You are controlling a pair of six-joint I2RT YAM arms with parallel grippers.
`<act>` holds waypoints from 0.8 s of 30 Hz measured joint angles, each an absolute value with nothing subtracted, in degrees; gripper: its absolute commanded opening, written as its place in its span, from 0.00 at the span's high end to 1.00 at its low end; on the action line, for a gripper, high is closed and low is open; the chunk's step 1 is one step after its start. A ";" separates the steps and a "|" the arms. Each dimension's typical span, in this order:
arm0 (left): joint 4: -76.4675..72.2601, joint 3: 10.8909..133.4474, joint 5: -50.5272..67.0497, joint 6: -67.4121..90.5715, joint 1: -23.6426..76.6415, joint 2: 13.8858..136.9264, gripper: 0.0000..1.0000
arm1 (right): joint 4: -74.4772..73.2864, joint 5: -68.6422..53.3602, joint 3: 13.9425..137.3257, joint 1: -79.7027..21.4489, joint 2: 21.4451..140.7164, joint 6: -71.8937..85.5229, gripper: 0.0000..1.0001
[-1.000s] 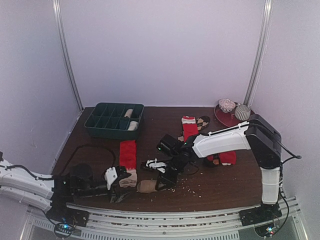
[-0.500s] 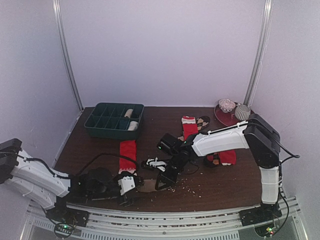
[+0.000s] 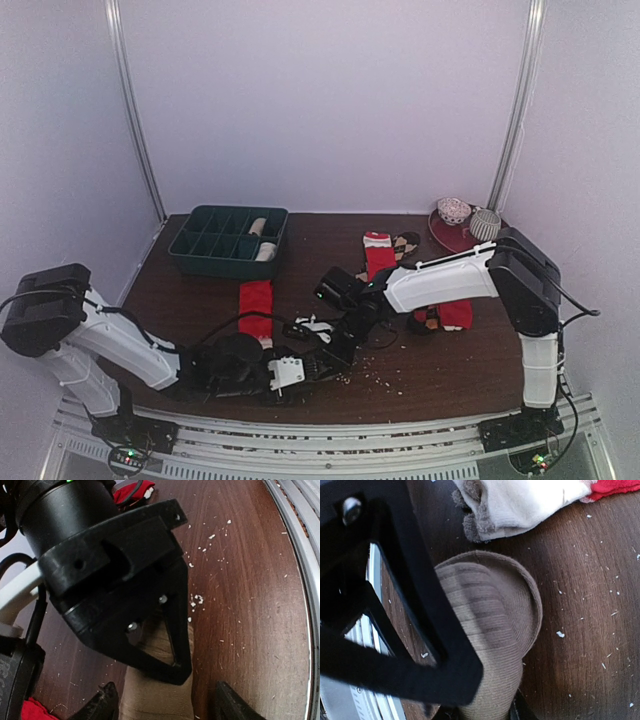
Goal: Roll the socks
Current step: Pick up a pair of socks from the center of the board.
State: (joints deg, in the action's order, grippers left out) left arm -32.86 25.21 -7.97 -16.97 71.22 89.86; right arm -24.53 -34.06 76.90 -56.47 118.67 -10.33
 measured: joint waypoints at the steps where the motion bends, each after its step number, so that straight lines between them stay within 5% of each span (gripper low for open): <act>1: -32.75 25.87 -7.99 -17.21 71.20 90.54 0.35 | -24.38 -34.06 76.77 -56.47 118.63 -10.33 0.78; 15: -28.47 27.83 -7.55 -16.93 70.24 92.73 0.26 | -22.37 -34.39 75.24 -56.47 118.02 -10.07 0.78; 24: -29.41 28.23 -10.11 -16.95 68.23 94.28 0.30 | -22.15 -34.70 75.09 -56.42 117.99 -10.07 0.78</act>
State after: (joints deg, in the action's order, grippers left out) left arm -29.41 28.23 -10.11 -16.95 68.23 94.28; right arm -22.15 -34.70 75.09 -56.42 117.99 -10.07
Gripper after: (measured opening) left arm 0.731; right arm 0.224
